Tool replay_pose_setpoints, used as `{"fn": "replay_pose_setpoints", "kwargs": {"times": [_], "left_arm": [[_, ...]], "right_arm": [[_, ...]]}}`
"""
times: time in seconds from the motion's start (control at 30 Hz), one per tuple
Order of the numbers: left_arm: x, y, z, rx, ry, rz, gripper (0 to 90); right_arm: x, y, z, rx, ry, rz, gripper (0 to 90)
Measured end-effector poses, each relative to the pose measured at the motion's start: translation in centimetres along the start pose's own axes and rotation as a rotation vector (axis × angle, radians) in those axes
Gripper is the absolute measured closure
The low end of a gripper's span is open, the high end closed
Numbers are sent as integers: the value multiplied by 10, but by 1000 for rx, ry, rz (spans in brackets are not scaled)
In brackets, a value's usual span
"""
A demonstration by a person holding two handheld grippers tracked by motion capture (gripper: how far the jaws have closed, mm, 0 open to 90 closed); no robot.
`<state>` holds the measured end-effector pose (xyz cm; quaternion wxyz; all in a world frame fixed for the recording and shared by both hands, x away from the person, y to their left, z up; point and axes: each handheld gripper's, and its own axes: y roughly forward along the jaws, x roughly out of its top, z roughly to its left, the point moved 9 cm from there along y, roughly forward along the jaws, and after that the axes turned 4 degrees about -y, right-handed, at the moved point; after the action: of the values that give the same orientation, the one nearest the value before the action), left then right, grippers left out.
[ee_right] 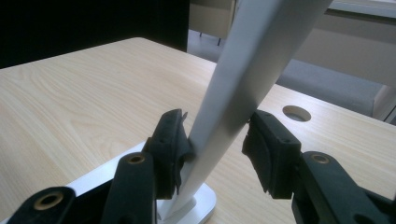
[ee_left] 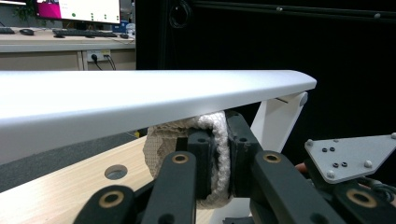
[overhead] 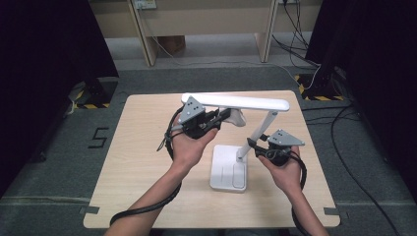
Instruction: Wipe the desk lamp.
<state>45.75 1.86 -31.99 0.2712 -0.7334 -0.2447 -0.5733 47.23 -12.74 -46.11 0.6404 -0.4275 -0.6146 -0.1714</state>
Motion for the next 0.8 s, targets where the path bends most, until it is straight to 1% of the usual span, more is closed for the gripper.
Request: {"fn": "replay_pose_setpoints", "kwargs": {"times": [0.07,0.13,0.27,0.37,0.43,0.6,0.63,0.7,0.8], "left_arm": [[0,0,0,2,0,0,823],[-1,0,0,7,-2,1,824],[-2,1,-3,8,-1,-1,823],[-3,3,-5,6,-1,5,822],[-4,3,-6,5,0,6,822],[-5,5,-7,6,-4,10,821],[-5,5,-8,5,-3,10,821],[-6,6,-9,2,-4,10,821],[-6,7,-11,-1,-2,12,821]], "right_arm": [[1,0,0,-8,-4,-2,567],[0,0,1,-17,-7,11,567],[1,0,3,-34,-9,16,568],[2,1,6,-37,-16,18,570],[2,1,7,-39,-13,19,572],[3,2,7,-58,-21,24,574],[3,2,8,-58,-16,19,574],[3,2,8,-66,-26,32,576],[4,3,10,-68,-23,24,577]]}}
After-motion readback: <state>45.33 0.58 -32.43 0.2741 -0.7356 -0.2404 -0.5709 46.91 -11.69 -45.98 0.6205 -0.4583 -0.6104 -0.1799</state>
